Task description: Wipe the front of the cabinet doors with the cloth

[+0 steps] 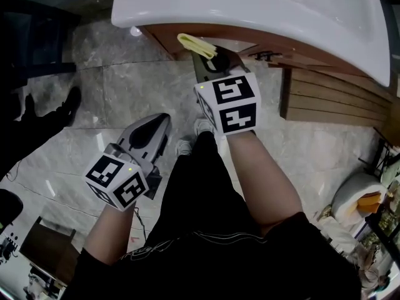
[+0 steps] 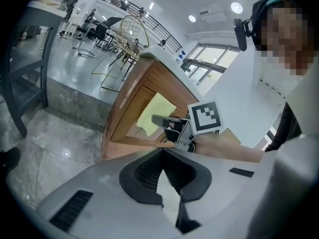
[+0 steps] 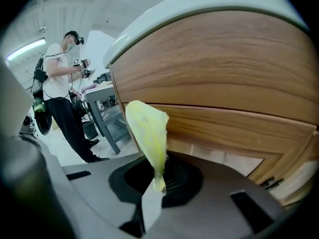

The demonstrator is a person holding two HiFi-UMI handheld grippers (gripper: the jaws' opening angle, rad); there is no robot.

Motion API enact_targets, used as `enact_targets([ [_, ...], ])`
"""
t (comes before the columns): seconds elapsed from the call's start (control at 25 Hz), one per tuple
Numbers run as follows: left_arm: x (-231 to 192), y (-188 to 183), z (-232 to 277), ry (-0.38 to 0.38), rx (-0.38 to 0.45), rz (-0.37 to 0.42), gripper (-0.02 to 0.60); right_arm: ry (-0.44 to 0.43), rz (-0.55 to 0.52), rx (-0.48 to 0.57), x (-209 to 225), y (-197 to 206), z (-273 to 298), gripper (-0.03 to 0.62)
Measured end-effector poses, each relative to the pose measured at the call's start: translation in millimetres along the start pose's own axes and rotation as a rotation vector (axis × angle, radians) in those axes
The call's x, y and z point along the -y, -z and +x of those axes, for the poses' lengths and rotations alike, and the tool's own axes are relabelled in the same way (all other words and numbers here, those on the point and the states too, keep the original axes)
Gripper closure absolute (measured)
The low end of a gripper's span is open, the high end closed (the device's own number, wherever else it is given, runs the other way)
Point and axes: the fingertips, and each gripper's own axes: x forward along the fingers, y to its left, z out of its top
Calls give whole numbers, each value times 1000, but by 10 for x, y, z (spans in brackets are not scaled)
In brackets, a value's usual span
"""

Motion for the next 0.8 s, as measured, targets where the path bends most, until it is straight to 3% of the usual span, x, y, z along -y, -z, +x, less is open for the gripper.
enact_targets([
  [0.32, 135, 78, 171, 36, -35, 1, 575, 46, 9, 3, 255, 98, -176, 554],
  [0.8, 355, 185, 384, 81, -93, 42, 575, 137, 105, 23, 774, 310, -502, 554],
])
